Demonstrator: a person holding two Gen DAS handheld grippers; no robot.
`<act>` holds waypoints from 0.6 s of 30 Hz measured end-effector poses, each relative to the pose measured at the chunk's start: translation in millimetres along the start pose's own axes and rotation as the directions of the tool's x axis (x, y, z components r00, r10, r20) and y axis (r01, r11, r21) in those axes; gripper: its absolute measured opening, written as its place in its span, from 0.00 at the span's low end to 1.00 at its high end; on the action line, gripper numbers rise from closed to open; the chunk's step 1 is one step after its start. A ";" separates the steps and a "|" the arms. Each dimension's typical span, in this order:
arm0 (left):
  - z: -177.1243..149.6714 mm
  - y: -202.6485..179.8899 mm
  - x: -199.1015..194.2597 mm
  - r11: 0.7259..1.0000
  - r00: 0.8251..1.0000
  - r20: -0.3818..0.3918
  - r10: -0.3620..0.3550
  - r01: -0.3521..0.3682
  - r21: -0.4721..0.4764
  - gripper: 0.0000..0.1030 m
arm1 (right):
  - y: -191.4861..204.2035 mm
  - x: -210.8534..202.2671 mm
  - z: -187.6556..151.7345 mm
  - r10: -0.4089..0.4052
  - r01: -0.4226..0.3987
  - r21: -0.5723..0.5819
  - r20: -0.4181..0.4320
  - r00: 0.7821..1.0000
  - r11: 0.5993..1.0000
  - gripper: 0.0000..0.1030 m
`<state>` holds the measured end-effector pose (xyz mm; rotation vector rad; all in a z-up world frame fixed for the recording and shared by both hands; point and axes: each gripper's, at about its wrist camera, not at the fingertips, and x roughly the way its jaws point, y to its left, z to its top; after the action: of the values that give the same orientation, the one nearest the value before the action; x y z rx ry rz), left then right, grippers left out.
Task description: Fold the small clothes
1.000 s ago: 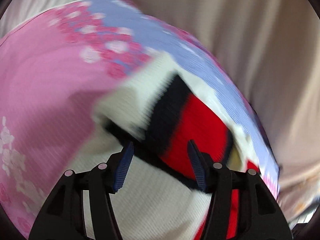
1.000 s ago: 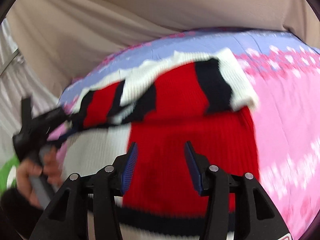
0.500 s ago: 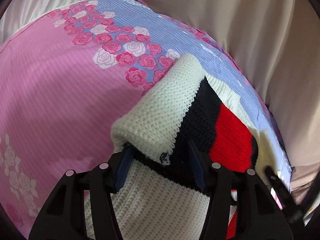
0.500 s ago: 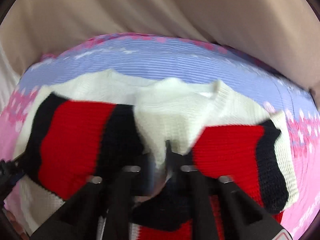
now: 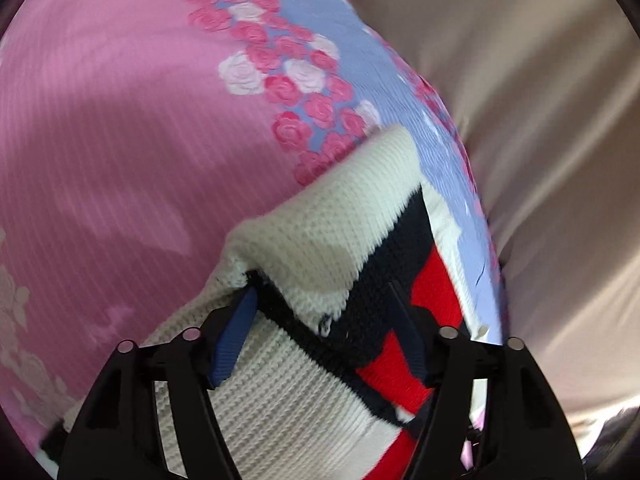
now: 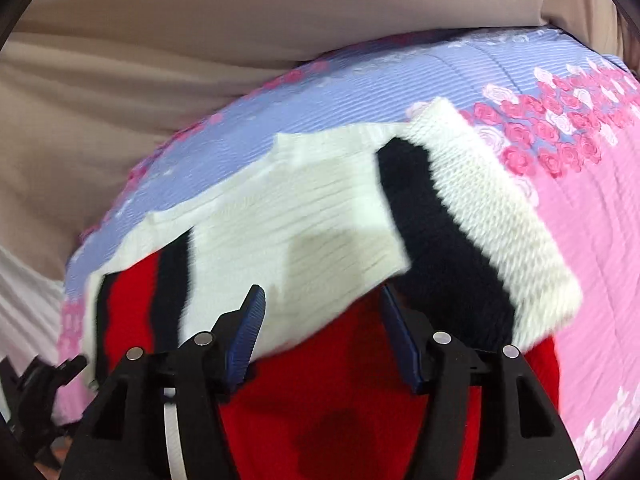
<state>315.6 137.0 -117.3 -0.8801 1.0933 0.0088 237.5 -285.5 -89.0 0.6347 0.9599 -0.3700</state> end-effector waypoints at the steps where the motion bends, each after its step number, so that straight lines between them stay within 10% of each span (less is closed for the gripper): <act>1: 2.4 0.7 0.3 1.000 1.000 0.000 -0.001 0.001 -0.021 0.37 | -8.1 7.7 3.5 0.016 -0.016 0.046 -0.013 1.000 0.999 0.54; 2: 5.7 0.5 -0.4 0.999 1.000 -0.001 -0.026 0.026 -0.040 0.14 | -12.0 7.6 6.5 0.034 -0.035 0.075 0.003 0.999 0.997 0.50; 4: 9.5 -3.8 -12.2 0.997 0.998 0.031 -0.063 0.064 -0.049 0.09 | -10.9 6.5 17.0 0.052 -0.051 0.080 -0.008 0.999 0.995 0.07; 8: 14.4 -21.9 -48.2 0.992 0.985 0.114 -0.130 0.129 0.016 0.09 | 3.7 -63.1 43.0 0.236 -0.242 0.025 0.152 0.960 0.970 0.06; 11: 8.7 -16.2 -25.7 0.997 0.995 0.089 -0.040 0.034 0.062 0.09 | 5.6 -104.8 48.3 0.289 -0.284 -0.057 0.253 0.923 0.957 0.06; 15: -6.0 2.4 0.6 0.997 0.998 0.041 0.053 -0.056 0.062 0.09 | -27.7 -14.6 30.5 0.114 -0.114 0.013 0.021 0.993 0.993 0.06; 18: -6.3 -0.2 -5.6 0.992 0.995 0.075 0.064 -0.072 0.107 0.09 | -31.3 -11.7 24.5 0.136 -0.136 0.045 0.021 0.991 0.990 0.06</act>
<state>308.1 135.2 -113.9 -0.7387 1.0466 0.0362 229.6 -325.0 -79.4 0.7340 0.8873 -0.2770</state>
